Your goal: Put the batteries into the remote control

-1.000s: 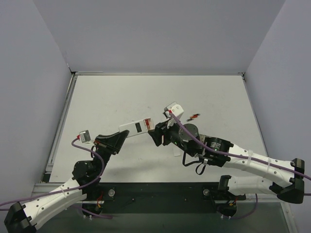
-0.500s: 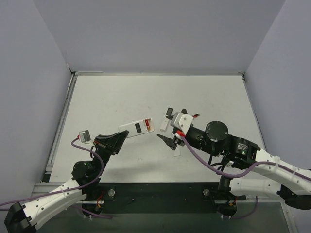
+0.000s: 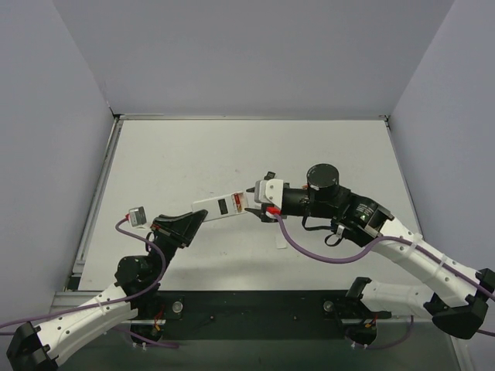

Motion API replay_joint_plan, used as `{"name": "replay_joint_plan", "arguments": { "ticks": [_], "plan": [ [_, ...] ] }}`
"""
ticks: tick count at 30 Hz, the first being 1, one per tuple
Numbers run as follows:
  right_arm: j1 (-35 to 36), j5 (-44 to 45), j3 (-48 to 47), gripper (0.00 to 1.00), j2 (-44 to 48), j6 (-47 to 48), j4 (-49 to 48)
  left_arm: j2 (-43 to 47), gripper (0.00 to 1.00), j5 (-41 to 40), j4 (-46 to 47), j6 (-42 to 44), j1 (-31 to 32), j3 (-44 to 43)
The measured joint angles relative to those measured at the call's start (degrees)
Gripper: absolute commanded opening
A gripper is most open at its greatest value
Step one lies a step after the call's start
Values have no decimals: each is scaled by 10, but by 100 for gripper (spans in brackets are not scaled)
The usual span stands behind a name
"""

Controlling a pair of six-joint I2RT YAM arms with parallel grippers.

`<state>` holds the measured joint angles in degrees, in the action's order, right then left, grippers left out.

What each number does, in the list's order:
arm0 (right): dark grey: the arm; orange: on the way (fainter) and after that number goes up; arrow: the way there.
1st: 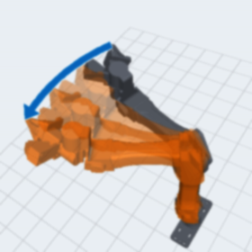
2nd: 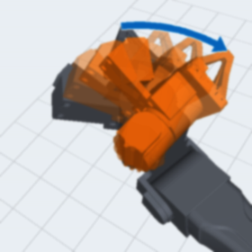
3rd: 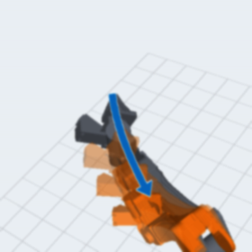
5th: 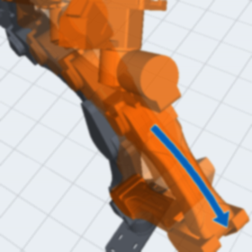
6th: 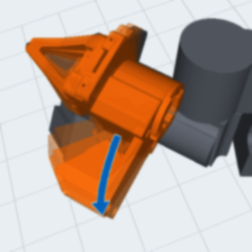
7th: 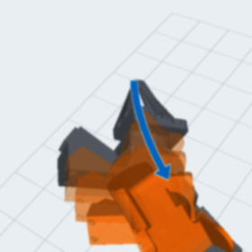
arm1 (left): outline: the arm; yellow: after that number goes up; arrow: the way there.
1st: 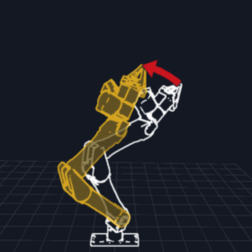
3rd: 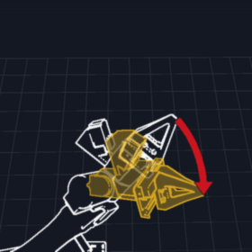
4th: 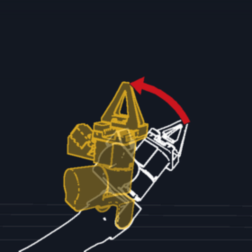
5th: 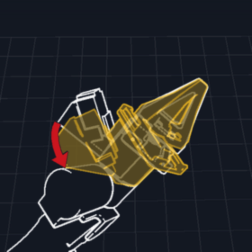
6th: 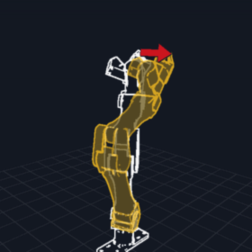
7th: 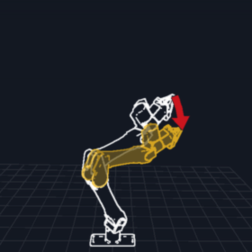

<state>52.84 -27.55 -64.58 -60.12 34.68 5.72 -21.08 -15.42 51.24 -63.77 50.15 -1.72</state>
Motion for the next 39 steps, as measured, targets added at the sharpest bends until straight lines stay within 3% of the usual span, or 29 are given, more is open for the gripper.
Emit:
{"name": "replay_joint_plan", "arguments": {
  "ticks": [13, 39],
  "plan": [
    [-23, -103, -50, 32, -50, 19, 9, -14, 0, 16, -7, 11, 0, 0],
    [-49, -143, -54, 23, -82, 18, 31, -15, 0, 20, -6, 12, 0, 0]
  ]
}}
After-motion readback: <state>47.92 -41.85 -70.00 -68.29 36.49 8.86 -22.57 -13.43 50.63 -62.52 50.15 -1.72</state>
